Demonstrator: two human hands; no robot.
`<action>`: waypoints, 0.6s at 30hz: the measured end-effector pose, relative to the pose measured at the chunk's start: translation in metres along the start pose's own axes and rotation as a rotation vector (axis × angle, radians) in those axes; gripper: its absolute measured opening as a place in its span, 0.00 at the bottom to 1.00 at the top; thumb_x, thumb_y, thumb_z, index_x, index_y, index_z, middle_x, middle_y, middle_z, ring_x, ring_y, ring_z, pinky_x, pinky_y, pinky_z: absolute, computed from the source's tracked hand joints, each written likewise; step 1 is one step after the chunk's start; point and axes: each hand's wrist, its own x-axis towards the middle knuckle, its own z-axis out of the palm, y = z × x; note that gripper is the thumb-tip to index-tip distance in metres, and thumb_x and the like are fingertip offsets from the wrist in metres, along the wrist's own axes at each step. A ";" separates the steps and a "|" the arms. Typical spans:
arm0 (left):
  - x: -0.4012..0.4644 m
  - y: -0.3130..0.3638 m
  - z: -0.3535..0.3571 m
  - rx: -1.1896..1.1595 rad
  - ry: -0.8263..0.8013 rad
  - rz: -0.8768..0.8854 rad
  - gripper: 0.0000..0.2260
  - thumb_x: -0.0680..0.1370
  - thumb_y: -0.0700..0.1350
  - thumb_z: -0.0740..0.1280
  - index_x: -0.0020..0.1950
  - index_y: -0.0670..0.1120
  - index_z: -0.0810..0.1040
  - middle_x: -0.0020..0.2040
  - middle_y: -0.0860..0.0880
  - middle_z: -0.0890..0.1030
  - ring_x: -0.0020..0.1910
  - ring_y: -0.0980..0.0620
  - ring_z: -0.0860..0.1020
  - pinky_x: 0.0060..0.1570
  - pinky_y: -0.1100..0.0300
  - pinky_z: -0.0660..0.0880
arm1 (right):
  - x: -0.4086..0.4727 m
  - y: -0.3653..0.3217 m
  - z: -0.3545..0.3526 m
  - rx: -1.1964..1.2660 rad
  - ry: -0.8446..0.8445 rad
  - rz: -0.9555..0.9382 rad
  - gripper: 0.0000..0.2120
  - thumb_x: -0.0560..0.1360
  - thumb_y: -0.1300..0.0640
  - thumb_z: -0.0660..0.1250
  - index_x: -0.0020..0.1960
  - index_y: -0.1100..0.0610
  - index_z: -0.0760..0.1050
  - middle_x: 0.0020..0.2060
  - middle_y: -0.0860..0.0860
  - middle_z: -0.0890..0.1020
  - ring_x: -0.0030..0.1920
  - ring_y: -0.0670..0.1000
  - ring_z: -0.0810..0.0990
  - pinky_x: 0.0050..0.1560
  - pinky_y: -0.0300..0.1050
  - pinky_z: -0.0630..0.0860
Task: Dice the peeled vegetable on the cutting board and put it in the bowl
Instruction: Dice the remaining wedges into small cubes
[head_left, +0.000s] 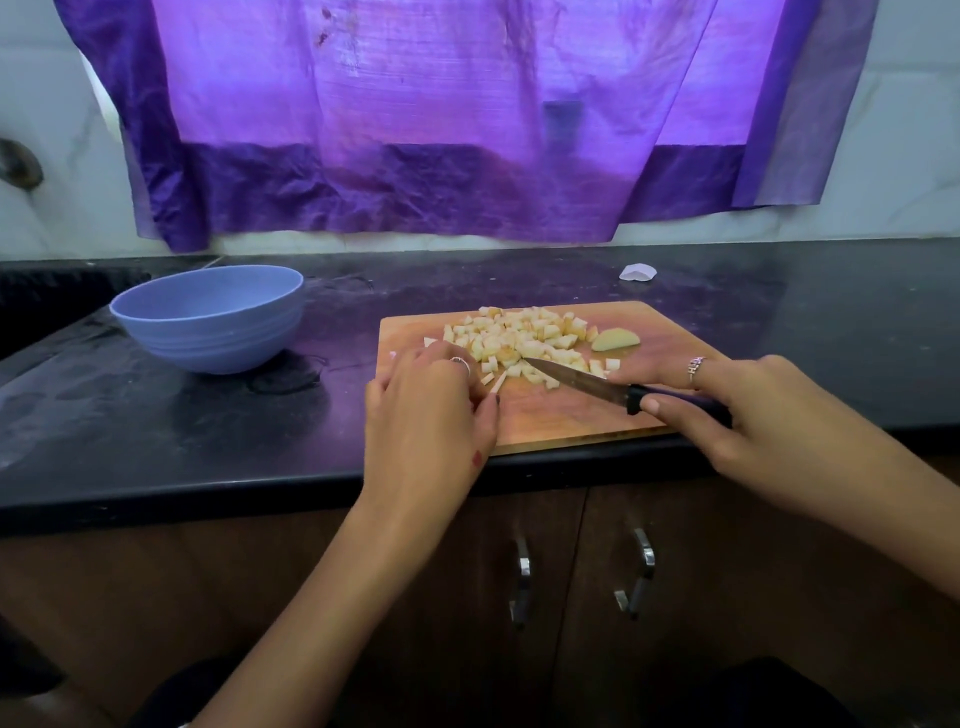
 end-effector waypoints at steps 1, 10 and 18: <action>-0.004 -0.002 -0.002 -0.010 0.007 -0.001 0.06 0.75 0.50 0.68 0.43 0.50 0.83 0.55 0.58 0.77 0.59 0.56 0.70 0.55 0.56 0.65 | 0.000 0.000 0.000 0.027 -0.004 -0.014 0.13 0.76 0.55 0.66 0.56 0.38 0.77 0.34 0.15 0.66 0.38 0.23 0.69 0.30 0.30 0.66; -0.021 -0.013 -0.011 -0.183 0.007 -0.003 0.06 0.73 0.48 0.71 0.36 0.52 0.79 0.54 0.58 0.78 0.54 0.58 0.74 0.48 0.56 0.71 | 0.011 0.003 0.016 0.100 -0.116 -0.006 0.20 0.73 0.39 0.54 0.59 0.39 0.77 0.45 0.44 0.82 0.45 0.44 0.78 0.47 0.47 0.75; -0.023 -0.014 -0.010 -0.296 0.011 -0.039 0.06 0.73 0.47 0.71 0.36 0.50 0.79 0.51 0.59 0.79 0.50 0.58 0.74 0.51 0.52 0.73 | 0.020 0.004 0.019 0.046 -0.175 0.013 0.32 0.69 0.33 0.50 0.52 0.54 0.80 0.33 0.49 0.78 0.35 0.48 0.74 0.40 0.53 0.74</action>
